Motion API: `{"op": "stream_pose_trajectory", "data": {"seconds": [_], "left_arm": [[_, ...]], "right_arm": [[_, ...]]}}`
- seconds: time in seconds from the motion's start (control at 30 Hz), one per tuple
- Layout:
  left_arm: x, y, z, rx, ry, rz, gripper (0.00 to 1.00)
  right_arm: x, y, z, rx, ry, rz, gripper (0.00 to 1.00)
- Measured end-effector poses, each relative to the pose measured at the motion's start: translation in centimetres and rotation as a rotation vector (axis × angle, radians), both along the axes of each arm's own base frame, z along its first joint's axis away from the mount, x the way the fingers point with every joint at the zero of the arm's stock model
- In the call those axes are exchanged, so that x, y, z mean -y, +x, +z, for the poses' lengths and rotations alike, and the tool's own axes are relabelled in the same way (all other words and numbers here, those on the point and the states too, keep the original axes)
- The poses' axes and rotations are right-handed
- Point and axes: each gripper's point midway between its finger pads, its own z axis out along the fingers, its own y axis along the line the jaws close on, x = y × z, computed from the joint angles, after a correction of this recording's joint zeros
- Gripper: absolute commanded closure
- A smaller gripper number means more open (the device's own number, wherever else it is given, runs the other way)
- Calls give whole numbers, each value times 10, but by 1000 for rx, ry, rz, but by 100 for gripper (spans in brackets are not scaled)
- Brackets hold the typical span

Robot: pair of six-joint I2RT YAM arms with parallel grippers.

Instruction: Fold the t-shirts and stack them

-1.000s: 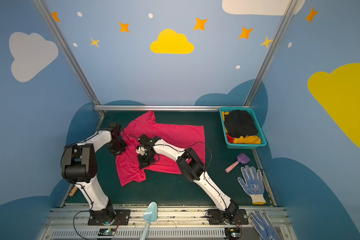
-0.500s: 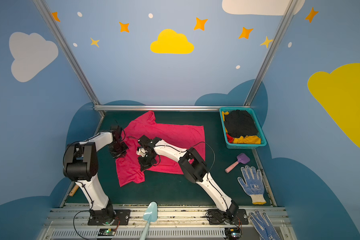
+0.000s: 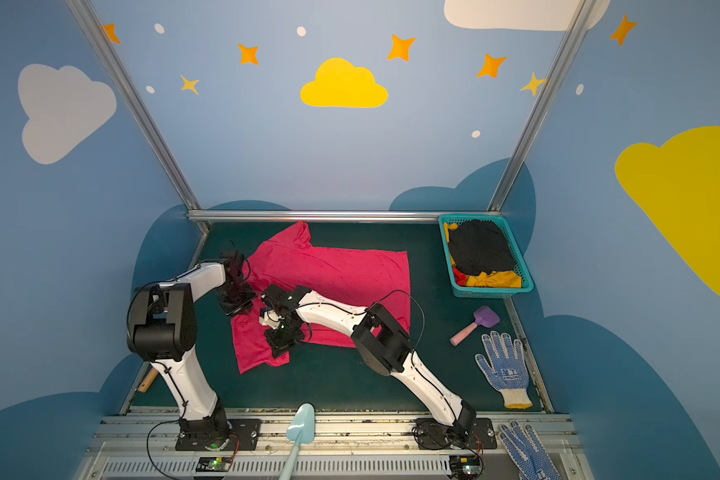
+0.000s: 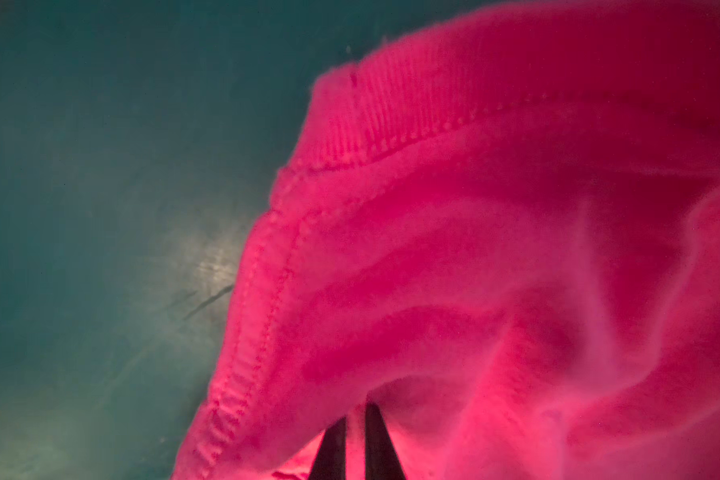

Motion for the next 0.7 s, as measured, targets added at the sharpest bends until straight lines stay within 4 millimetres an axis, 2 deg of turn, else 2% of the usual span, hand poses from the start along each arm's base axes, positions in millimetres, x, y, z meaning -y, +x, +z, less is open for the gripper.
{"op": "stream_pose_trajectory", "data": {"seconds": [0.1,0.37,0.53,0.7], "left_arm": [[0,0,0,-9,-6,3,88],[-3,6,0,-28,-20,13,88],[-8,19,1,-36,-16,9,87],[-9,21,1,-41,-5,-2,86]], "right_arm": [[4,-1,-14,-19,-33,-4,100],[10,-1,-16,-24,-52,4,100],[21,-12,-17,-75,-52,37,99],[36,-28,-18,-139,-67,67,99]]}}
